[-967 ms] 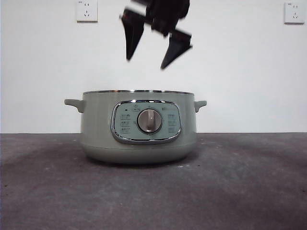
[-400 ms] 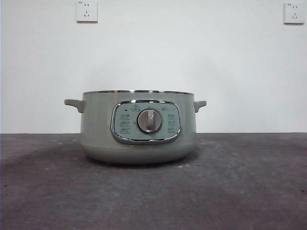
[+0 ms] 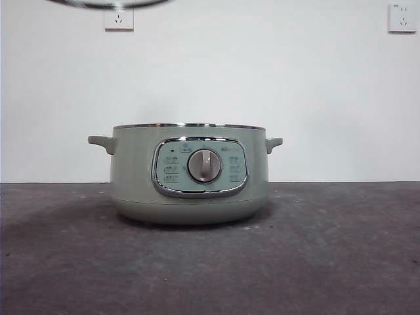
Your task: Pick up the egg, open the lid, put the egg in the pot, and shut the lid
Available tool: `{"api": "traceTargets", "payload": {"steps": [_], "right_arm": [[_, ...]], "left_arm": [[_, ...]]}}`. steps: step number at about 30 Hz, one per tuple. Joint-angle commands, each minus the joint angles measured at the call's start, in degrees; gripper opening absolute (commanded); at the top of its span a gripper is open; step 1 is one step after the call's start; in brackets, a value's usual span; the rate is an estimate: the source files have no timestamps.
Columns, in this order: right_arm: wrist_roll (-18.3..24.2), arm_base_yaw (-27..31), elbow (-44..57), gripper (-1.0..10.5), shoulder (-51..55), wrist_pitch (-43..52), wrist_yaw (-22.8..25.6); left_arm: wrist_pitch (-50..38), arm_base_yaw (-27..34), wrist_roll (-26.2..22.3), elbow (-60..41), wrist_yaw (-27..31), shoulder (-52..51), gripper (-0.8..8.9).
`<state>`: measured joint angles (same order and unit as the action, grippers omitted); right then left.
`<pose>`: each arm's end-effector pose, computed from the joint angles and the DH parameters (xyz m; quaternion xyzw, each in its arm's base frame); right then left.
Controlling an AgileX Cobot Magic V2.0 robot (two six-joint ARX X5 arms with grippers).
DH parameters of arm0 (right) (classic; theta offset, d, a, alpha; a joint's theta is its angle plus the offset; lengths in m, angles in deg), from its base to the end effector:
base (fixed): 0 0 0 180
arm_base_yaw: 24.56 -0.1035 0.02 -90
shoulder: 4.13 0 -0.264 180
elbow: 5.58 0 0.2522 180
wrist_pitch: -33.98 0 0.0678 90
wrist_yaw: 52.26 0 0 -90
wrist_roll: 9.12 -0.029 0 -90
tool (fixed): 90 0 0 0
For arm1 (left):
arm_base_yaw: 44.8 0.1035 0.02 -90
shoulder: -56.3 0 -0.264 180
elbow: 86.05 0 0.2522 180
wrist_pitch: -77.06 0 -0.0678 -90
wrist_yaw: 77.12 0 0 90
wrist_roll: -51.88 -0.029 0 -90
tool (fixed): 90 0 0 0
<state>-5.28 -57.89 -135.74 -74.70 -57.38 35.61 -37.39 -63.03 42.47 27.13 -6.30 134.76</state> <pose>0.1182 0.0790 0.5190 -0.1043 0.2537 0.3016 0.9131 0.2404 -0.0892 0.4570 0.0727 0.2395 -0.3299 0.9102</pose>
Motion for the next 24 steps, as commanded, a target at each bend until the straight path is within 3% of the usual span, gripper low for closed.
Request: {"api": "traceTargets", "payload": {"steps": [1,10,20,24], "right_arm": [[-0.76,-0.09,5.64,5.6,5.79,-1.51,1.29],[-3.52,-0.09,18.6,5.6,20.63,-1.51,6.05],[-6.78,-0.09,24.33,5.6,29.68,-1.51,6.14],[-7.13,-0.09,24.87,5.6,31.26,-1.51,6.23]], "left_arm": [[-4.26,-1.55,-0.22,0.44,-0.66,2.45,-0.08],[-10.25,-6.84,-0.24,0.44,3.37,13.51,-0.08],[-19.04,-8.94,-0.22,0.44,4.42,21.35,-0.08],[-20.15,-8.98,-0.24,0.44,7.26,23.69,-0.08]]}}
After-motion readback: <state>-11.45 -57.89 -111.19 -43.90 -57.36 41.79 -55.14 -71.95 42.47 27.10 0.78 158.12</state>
